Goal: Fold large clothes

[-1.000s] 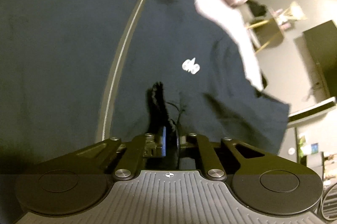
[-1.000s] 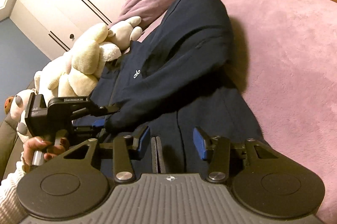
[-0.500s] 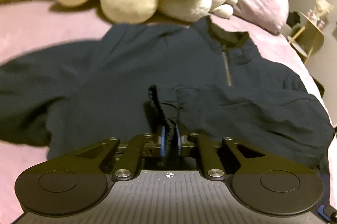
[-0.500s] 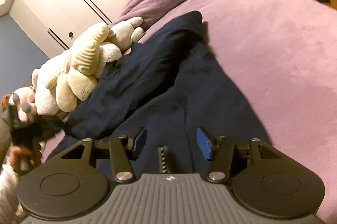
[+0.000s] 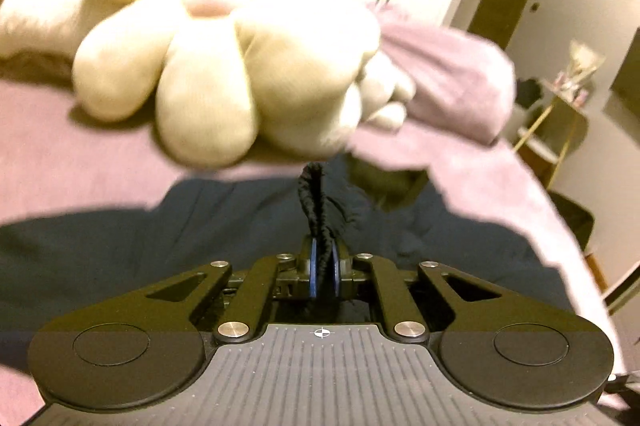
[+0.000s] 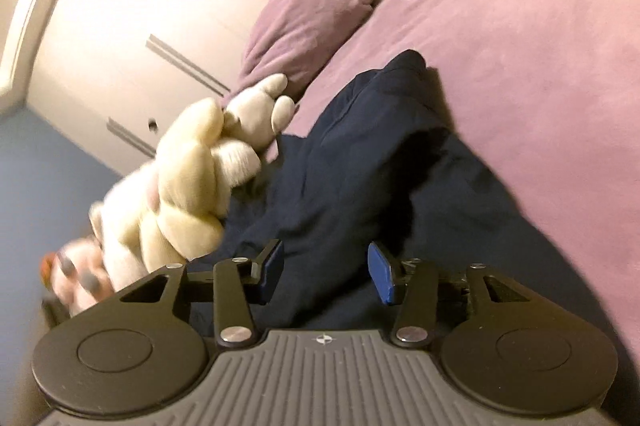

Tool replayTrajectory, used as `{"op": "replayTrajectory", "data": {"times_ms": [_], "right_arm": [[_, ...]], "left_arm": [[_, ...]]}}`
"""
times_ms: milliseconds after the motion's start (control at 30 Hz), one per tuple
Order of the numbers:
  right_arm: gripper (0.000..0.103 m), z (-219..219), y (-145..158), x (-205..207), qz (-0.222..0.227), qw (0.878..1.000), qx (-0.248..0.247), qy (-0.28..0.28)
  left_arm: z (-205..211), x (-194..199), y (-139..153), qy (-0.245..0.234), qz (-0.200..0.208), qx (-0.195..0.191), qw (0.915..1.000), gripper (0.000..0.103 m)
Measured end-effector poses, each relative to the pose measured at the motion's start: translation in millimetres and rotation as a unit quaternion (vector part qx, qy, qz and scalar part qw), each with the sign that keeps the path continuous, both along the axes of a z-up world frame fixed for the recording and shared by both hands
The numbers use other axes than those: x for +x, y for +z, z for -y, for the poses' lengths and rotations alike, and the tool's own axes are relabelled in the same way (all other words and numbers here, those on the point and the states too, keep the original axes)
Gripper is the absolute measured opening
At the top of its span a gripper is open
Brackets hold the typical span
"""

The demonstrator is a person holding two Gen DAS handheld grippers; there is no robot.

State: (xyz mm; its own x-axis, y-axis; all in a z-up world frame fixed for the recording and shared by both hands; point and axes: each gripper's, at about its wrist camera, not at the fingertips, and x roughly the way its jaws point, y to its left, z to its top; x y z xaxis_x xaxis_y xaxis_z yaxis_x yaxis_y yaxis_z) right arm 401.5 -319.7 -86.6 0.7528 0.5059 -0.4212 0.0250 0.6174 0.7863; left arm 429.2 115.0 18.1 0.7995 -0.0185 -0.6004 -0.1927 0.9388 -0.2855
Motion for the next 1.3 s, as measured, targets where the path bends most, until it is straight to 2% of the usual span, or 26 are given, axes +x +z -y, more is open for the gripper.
{"op": "replayTrajectory", "data": {"times_ms": [67, 133, 200, 267, 333, 433, 467, 600, 667, 833, 900, 933, 1000, 1067, 1167, 1233, 1300], "right_arm": [[0.047, -4, -10, 20, -0.025, 0.999, 0.028, -0.01], [0.047, -7, -23, 36, -0.059, 0.997, 0.045, -0.021], [0.044, -7, -34, 49, -0.075, 0.995, 0.053, -0.039], [0.029, -1, -36, 57, -0.075, 0.994, 0.052, -0.064], [0.015, 6, -31, 63, -0.062, 0.994, 0.044, -0.08], [0.013, 12, -26, 60, -0.033, 0.994, 0.012, -0.099], [0.013, 13, -26, 58, -0.027, 0.994, -0.012, -0.109], [0.01, 7, -40, 61, -0.034, 0.99, -0.091, -0.102], [0.009, -2, -39, 60, -0.011, 0.986, -0.138, -0.088], [0.01, -19, -22, 57, 0.017, 0.971, -0.223, -0.083], [0.01, -19, -26, 60, 0.012, 0.972, -0.217, -0.091], [0.01, -16, -32, 61, 0.006, 0.972, -0.213, -0.094], [0.01, -20, -34, 60, 0.01, 0.97, -0.222, -0.095], [0.012, -22, -32, 60, 0.012, 0.968, -0.234, -0.088], [0.017, -13, -23, 53, -0.006, 0.975, -0.211, -0.075], [0.024, -7, -11, 39, -0.01, 0.978, -0.195, -0.071], [0.028, -9, 5, 22, 0.01, 0.975, -0.212, -0.071]], "left_arm": [[2, 1, 16, -0.005, 0.021, 0.013, 0.9997, 0.009], [5, 3, 25, -0.01, 0.035, 0.046, 0.9983, 0.01], [6, 5, 23, -0.014, 0.037, 0.07, 0.9968, 0.01], [6, 8, 15, -0.017, 0.029, 0.079, 0.9963, 0.01], [5, 11, 2, -0.018, 0.017, 0.07, 0.9973, 0.01], [10, 18, -30, -0.022, -0.01, 0.083, 0.9963, 0.01], [14, 22, -45, -0.02, -0.027, 0.092, 0.9952, 0.011], [18, 31, -89, -0.01, -0.078, 0.115, 0.9902, 0.014], [13, 29, -96, -0.007, -0.076, 0.107, 0.9914, 0.014], [4, 26, -87, -0.015, -0.06, 0.082, 0.9947, 0.016], [5, 31, -94, -0.012, -0.077, 0.092, 0.9927, 0.03], [6, 31, -99, -0.011, -0.084, 0.101, 0.9913, 0.035], [8, 29, -103, -0.005, -0.088, 0.122, 0.9887, 0.053], [4, 24, -101, 0.001, -0.088, 0.126, 0.9882, 0.065], [-7, 13, -93, 0.001, -0.088, 0.096, 0.9915, 0.068], [-10, 3, -86, -0.001, -0.078, 0.093, 0.9926, 0.069], [-8, -2, -81, -0.002, -0.067, 0.099, 0.9928, 0.073]]}}
